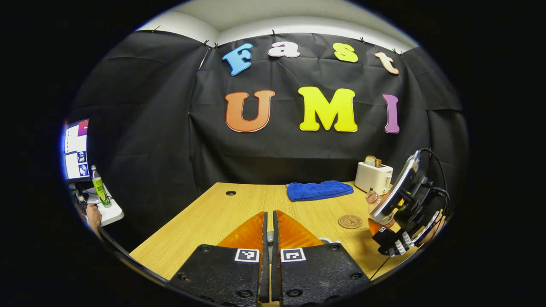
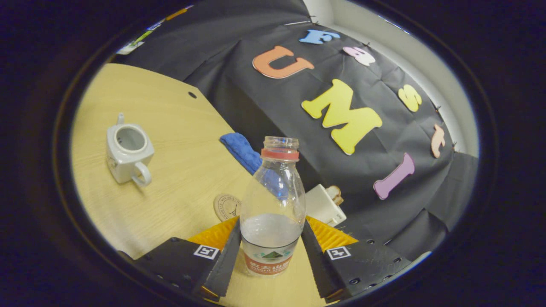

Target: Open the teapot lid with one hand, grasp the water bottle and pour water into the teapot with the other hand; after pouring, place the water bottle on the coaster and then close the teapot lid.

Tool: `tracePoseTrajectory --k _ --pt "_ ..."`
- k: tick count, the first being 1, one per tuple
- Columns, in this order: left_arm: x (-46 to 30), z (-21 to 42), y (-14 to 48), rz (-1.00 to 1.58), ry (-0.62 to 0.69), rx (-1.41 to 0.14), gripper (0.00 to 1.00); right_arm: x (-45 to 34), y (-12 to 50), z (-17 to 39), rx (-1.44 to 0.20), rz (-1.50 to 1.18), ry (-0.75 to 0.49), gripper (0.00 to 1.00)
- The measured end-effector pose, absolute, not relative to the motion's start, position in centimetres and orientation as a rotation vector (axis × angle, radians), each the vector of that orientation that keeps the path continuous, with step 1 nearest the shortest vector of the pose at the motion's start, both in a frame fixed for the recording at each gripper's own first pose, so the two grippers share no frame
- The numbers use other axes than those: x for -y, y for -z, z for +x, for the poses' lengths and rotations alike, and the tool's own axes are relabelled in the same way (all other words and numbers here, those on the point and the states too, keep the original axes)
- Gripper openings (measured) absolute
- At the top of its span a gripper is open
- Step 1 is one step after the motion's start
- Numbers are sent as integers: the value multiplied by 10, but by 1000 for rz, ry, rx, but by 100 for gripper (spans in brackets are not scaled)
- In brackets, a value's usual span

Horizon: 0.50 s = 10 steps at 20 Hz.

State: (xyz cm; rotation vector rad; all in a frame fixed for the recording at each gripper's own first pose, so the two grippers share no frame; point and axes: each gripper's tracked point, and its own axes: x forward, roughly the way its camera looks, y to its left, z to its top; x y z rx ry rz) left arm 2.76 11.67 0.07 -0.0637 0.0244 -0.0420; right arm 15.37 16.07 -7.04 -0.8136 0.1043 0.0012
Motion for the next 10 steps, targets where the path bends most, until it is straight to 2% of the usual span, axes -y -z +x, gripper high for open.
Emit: tracePoseTrajectory --k 5,10 --pt "-120 25 -2 -66 48 -20 4 -180 71 154 -27 -1068 14 78" --pt "-127 26 -1 -73 36 -26 4 -200 60 142 70 -1308 31 76"
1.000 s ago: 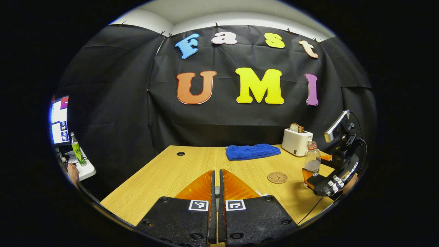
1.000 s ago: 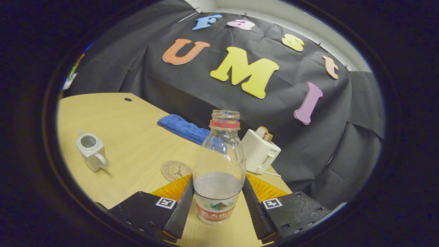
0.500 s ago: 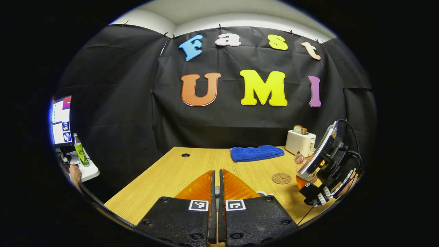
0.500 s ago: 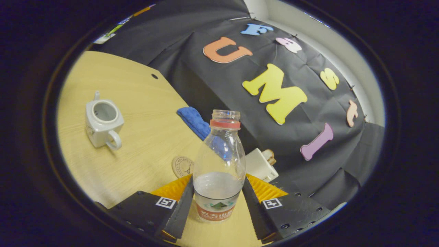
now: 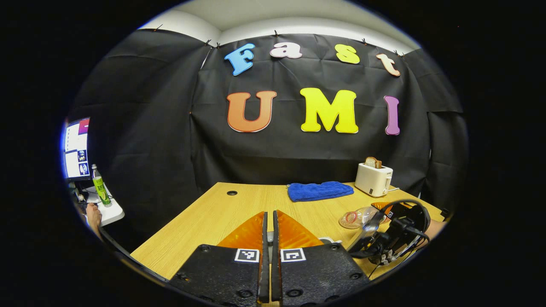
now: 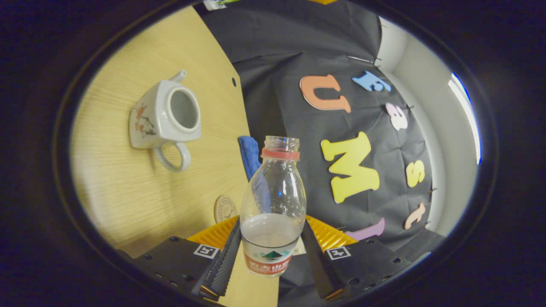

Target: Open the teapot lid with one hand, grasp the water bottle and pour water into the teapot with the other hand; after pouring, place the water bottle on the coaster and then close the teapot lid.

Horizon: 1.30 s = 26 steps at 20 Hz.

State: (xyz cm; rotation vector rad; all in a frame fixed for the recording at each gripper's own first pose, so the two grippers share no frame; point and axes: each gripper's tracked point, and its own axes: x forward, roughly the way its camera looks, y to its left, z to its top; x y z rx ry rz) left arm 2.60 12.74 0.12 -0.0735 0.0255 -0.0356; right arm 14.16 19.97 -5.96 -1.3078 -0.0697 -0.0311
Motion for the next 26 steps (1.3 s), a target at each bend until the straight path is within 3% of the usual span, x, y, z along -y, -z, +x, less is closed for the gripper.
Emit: tracePoseTrajectory --k 14,26 --pt "-130 28 6 -57 43 -47 4 -226 51 128 229 -1791 98 76" --pt "-128 28 7 -47 50 -57 4 -233 43 116 320 -1948 139 76"
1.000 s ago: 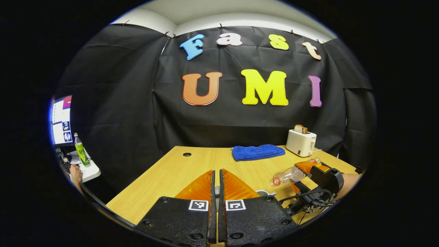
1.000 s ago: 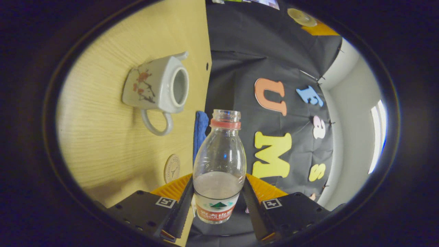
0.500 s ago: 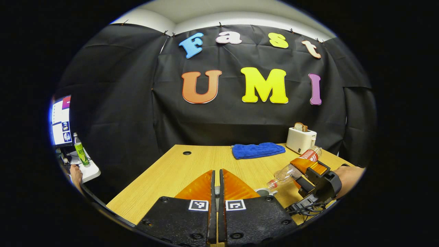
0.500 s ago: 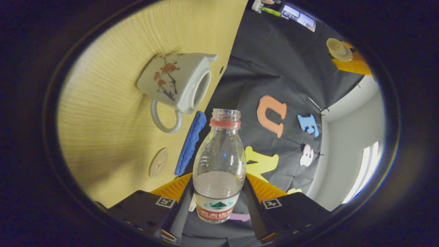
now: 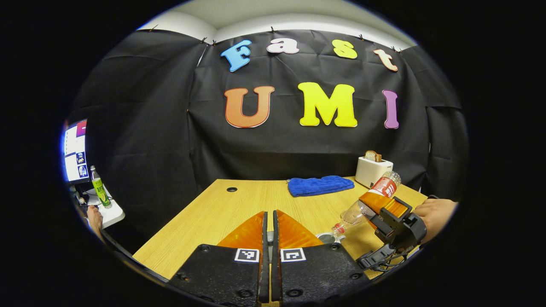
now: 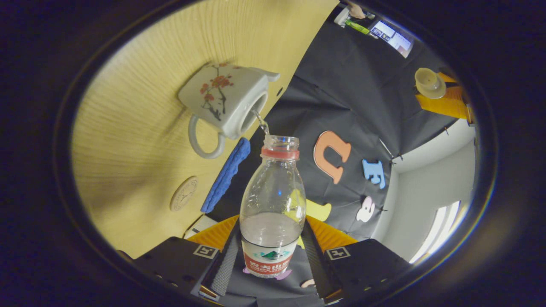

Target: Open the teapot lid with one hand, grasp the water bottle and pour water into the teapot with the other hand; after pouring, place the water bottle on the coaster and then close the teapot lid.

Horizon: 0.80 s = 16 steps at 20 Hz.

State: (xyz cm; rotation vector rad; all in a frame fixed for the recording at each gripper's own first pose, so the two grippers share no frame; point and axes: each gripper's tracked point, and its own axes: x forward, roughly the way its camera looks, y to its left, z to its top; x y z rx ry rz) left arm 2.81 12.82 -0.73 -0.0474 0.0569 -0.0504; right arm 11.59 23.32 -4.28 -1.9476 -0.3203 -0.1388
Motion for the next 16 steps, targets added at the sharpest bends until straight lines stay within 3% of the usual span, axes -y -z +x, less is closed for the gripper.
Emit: tracePoseTrajectory --k 16 --pt "-130 29 6 -40 43 -51 4 -241 20 116 397 -2060 232 76"
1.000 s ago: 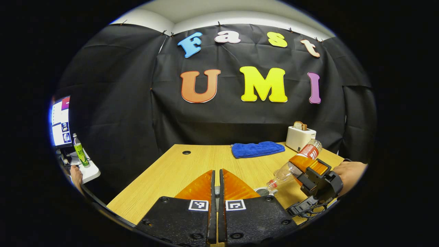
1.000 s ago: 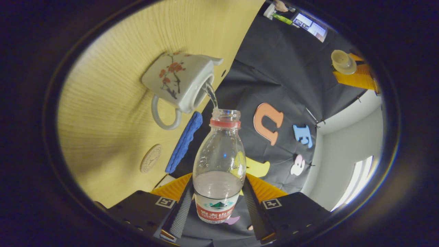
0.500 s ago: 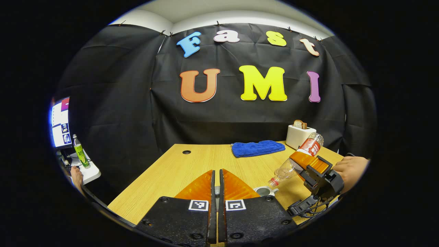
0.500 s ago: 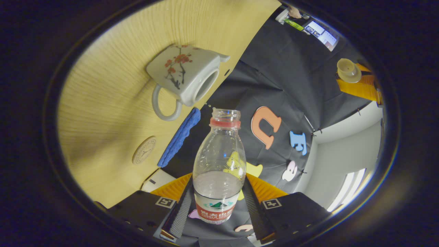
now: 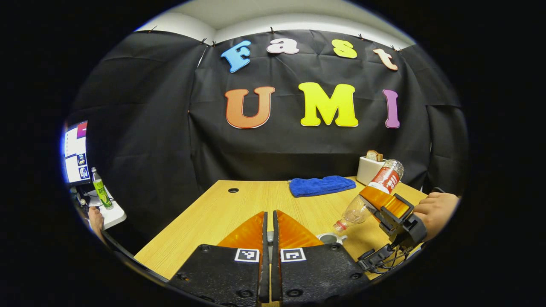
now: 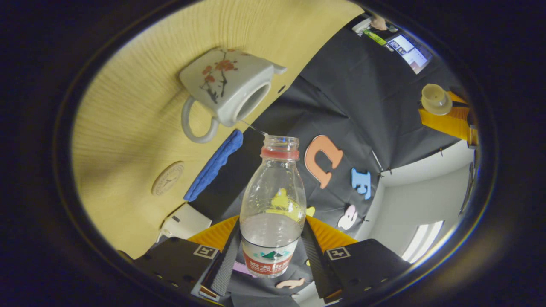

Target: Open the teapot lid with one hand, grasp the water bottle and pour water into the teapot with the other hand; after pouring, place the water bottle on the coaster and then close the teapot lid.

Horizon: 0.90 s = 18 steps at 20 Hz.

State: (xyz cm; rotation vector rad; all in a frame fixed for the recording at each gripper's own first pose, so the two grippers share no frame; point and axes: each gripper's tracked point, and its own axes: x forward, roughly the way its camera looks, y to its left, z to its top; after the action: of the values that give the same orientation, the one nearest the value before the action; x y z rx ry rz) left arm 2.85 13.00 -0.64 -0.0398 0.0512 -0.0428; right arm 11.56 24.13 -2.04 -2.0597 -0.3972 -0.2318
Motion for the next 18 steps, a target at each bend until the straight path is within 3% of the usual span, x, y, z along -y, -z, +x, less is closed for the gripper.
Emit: tracePoseTrajectory --k 13,18 --pt "-131 30 8 -42 40 -55 4 -249 21 113 469 -2043 246 76" --pt "-135 31 9 -41 30 -59 4 -240 37 121 413 -1868 160 78"
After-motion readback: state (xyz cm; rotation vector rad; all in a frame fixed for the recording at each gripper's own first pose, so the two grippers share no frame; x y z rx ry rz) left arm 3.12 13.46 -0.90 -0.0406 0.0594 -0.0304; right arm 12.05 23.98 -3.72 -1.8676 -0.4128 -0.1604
